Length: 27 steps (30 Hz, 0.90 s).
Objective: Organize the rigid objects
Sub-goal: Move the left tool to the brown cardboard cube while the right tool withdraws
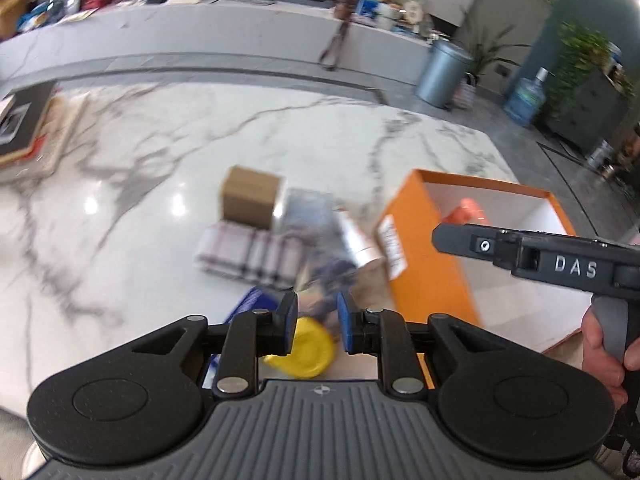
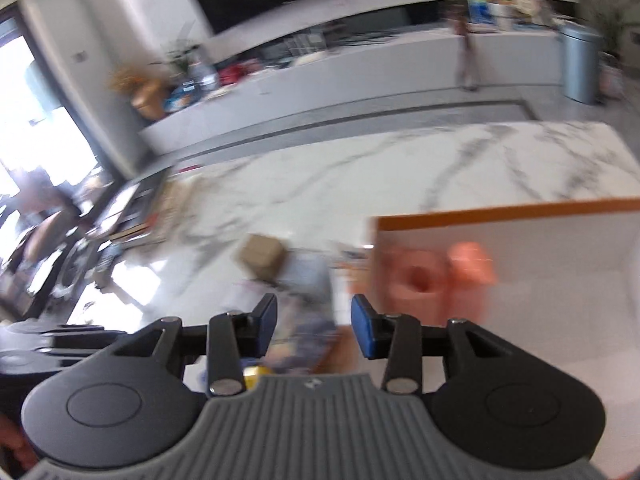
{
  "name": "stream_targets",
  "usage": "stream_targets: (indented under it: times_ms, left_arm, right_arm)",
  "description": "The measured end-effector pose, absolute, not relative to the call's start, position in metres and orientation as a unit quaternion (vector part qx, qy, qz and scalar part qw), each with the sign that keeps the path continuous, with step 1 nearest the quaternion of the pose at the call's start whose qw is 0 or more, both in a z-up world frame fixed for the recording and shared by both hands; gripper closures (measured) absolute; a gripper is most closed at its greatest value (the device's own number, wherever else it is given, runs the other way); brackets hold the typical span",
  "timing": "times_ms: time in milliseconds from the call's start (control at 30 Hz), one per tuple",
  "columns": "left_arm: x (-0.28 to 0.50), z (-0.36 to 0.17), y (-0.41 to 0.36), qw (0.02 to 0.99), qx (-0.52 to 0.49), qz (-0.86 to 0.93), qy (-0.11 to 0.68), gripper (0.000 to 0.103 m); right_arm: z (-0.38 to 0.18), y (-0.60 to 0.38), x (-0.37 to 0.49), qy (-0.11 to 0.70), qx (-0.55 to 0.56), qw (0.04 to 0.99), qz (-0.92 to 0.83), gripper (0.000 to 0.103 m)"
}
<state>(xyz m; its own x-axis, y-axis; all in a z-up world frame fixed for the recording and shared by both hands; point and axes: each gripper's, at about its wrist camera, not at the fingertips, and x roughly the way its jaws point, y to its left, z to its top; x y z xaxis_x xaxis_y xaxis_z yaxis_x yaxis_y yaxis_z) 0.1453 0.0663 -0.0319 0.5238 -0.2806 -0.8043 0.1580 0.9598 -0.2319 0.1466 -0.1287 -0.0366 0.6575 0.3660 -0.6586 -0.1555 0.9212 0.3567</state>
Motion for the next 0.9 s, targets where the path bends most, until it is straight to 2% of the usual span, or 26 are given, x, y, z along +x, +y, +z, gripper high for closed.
stream_targets:
  times_ms: [133, 200, 233, 267, 367, 567, 900]
  left_arm:
    - [0.155, -0.033, 0.082, 0.876, -0.039, -0.136, 0.461, 0.052]
    - [0.168, -0.034, 0.087, 0.881, -0.025, -0.144, 0.451, 0.046]
    - [0.175, -0.035, 0.088, 0.882, -0.021, -0.146, 0.448, 0.040]
    - [0.183, -0.038, 0.089, 0.882, -0.017, -0.148, 0.447, 0.031]
    - [0.204, -0.045, 0.087, 0.882, -0.008, -0.154, 0.445, 0.022]
    - [0.253, -0.071, 0.082, 0.879, 0.024, -0.146, 0.453, 0.015]
    - [0.281, -0.106, 0.076, 0.867, 0.037, -0.151, 0.473, 0.012]
  right_arm:
    - [-0.043, -0.087, 0.158, 0.399, 0.085, 0.895, 0.178, 0.061]
    - [-0.050, -0.074, 0.168, 0.408, 0.057, 0.893, 0.180, 0.061]
    - [-0.053, -0.069, 0.175, 0.412, 0.045, 0.891, 0.183, 0.061]
    - [-0.055, -0.067, 0.179, 0.415, 0.036, 0.890, 0.185, 0.061]
    - [-0.066, -0.058, 0.200, 0.432, -0.003, 0.886, 0.168, 0.061]
    - [-0.081, -0.055, 0.229, 0.454, -0.045, 0.880, 0.133, 0.062]
    - [-0.094, -0.046, 0.249, 0.462, -0.054, 0.878, 0.118, 0.063]
